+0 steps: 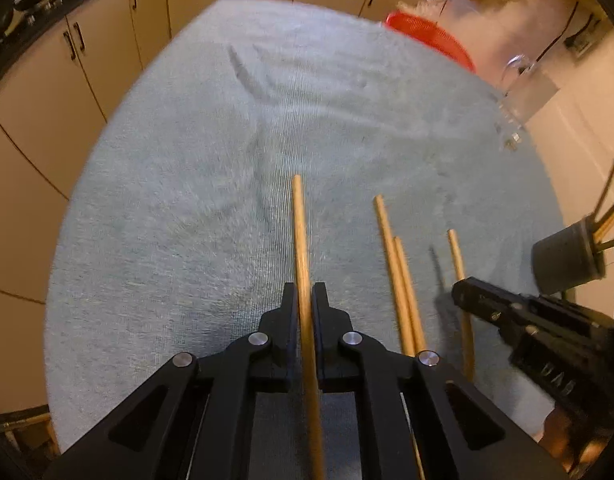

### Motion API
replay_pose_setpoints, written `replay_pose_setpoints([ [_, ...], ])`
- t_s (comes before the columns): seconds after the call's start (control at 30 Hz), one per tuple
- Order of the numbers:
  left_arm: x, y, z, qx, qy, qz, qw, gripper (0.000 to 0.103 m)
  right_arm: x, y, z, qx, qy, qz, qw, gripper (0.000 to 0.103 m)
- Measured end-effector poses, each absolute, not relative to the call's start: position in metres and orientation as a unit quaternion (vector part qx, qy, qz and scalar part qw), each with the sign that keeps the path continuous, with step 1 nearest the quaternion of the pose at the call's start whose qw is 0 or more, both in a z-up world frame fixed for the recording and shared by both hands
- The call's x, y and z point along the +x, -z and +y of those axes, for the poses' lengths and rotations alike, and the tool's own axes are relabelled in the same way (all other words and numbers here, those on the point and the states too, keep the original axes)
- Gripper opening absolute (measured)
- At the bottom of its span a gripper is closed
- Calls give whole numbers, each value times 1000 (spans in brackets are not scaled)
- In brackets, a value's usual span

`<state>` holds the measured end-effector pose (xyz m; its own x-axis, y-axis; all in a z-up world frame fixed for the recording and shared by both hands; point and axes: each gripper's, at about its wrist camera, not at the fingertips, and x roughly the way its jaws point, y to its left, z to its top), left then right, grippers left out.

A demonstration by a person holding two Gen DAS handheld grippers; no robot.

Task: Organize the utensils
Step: 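Lift both held chopsticks upright and carry them toward the black cup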

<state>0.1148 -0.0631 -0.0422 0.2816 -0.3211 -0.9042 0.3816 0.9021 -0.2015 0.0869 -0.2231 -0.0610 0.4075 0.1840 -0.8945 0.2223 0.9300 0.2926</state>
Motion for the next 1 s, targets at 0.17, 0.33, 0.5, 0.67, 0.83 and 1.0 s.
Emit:
replay_pose_setpoints([
  [0.17,97,5,-55,12,230,513,827,6,64,17,-228,187,-3,473,861,7],
  [0.33,73,-27,-50,10,238,475,847,6,24,-24,-226,162,-13,389,907,7],
  [0.5,56,-48,-54,12,241,450,860,6,-5,-44,-222,150,-16,336,930,7],
  [0.67,46,-61,-57,15,244,436,866,6,-26,-55,-226,152,-16,312,938,7],
  [0.83,37,-71,-55,19,247,429,869,6,-37,-62,-227,151,-15,296,943,7],
  [1.0,31,-76,-56,20,245,426,871,6,-44,-65,-228,150,-12,287,946,7],
])
